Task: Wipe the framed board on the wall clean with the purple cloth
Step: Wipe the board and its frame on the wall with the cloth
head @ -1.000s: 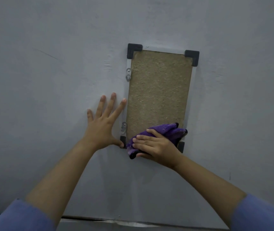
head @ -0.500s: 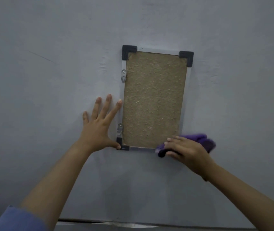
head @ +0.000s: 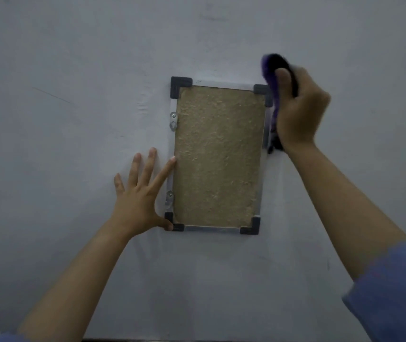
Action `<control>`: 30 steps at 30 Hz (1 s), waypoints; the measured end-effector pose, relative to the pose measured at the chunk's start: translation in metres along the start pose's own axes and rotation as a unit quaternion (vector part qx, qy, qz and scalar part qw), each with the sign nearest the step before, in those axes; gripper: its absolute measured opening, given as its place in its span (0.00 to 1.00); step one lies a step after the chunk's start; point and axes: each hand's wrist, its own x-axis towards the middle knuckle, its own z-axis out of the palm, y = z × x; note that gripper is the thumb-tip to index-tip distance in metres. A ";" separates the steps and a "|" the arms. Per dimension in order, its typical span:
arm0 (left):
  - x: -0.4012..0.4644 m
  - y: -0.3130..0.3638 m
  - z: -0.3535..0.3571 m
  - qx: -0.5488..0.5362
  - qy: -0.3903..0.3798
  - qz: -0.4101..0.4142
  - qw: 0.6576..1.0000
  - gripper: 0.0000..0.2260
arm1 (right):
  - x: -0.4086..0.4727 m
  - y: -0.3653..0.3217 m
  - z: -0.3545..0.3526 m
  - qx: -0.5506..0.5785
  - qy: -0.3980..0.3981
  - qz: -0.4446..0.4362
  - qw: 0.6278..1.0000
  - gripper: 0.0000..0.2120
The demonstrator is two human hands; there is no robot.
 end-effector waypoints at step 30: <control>0.004 0.001 0.004 0.026 0.008 -0.005 1.000 0.63 | -0.287 -0.025 0.017 -0.037 -0.043 0.155 0.986 0.21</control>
